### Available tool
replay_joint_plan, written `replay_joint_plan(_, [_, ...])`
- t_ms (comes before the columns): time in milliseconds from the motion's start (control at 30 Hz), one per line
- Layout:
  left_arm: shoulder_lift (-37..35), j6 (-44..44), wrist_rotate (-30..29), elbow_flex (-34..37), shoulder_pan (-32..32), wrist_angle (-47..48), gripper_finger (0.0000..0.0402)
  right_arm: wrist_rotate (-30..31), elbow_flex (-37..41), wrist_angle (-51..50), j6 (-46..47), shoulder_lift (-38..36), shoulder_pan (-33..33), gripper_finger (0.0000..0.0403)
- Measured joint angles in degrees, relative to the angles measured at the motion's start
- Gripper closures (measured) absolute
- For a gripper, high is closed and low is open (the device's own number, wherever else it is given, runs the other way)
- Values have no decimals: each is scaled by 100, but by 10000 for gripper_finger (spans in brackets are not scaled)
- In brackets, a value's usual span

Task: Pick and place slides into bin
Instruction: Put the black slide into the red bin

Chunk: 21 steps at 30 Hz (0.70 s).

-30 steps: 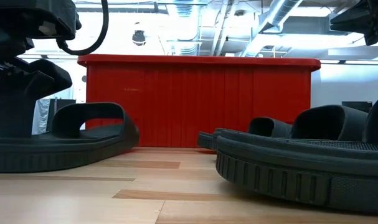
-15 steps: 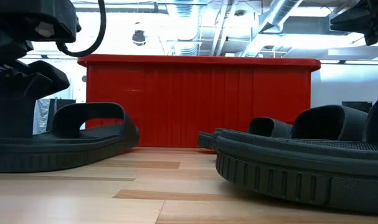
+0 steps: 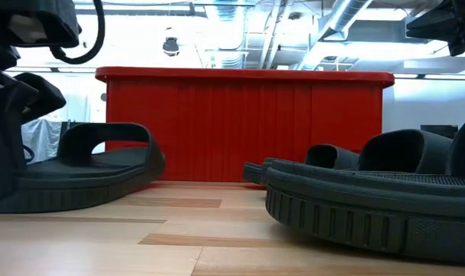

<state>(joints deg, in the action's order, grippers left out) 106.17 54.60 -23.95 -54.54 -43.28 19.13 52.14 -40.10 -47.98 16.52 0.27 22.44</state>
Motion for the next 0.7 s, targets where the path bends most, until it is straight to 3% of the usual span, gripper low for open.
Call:
replay_joint_plan(167, [41,169,-92,-31,-85,59,398,0,0,2,2,0,0,312])
replay_joint_plan(367, [228,152,-299,-569,-235,788,399,2,0,2,1,0,2,312])
replay_joint_plan(700, [285,16,90,-1247,-337,1441,400,0,0,1,-1,0,2,312])
